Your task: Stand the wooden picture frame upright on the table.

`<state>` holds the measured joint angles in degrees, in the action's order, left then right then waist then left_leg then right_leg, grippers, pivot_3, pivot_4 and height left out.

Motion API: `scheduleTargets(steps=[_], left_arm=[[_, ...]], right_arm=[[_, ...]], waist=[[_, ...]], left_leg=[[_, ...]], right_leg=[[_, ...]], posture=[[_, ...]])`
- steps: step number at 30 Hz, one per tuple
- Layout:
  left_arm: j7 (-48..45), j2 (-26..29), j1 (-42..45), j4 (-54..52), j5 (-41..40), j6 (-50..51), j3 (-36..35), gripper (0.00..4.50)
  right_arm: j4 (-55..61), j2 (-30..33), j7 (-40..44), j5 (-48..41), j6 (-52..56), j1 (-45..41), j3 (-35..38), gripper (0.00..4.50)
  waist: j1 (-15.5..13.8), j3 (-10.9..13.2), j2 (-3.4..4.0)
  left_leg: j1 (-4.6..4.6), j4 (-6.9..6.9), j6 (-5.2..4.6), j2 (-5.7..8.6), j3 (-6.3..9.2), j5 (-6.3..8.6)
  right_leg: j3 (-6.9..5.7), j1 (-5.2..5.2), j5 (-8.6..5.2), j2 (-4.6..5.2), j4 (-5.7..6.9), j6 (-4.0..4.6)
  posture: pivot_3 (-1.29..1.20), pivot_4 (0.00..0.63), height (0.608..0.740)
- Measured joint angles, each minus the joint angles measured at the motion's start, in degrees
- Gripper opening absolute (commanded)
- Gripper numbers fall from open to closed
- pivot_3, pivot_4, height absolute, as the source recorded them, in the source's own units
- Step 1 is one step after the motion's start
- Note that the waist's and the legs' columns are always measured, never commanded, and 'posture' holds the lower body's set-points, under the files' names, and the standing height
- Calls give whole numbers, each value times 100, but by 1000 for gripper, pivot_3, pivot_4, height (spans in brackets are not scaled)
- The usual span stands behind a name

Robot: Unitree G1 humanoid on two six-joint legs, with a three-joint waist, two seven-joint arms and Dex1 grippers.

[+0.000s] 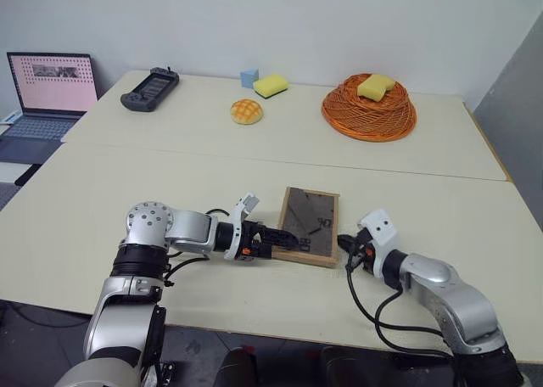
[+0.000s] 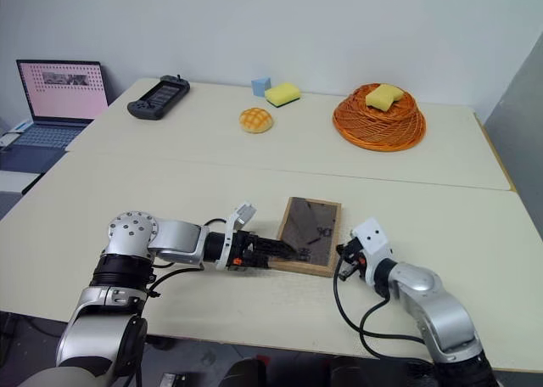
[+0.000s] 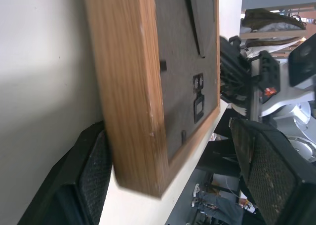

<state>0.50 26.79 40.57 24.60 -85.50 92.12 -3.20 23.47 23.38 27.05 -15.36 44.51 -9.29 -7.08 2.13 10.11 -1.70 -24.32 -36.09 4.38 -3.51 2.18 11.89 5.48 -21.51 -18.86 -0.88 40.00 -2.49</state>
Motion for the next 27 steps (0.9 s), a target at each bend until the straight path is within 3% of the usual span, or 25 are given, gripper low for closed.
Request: scheduleTargets(steps=[23, 27], left_arm=[[-173, -316, 209, 667, 591, 22, -668, 3824], [-179, -342, 199, 666, 690, 20, -717, 2898]], right_arm=[[118, -70, 26, -66, 10, -18, 26, 0], [118, -63, 25, -118, 12, -18, 32, 0]], waist=[[5, 0, 0], [6, 0, 0]], left_leg=[[0, 2, 0, 1, 1, 0], [0, 2, 0, 1, 1, 0]], right_leg=[[-1, 0, 0, 0, 0, 0], [-1, -1, 0, 0, 0, 0]], posture=[[0, 150, 740], [0, 150, 740]])
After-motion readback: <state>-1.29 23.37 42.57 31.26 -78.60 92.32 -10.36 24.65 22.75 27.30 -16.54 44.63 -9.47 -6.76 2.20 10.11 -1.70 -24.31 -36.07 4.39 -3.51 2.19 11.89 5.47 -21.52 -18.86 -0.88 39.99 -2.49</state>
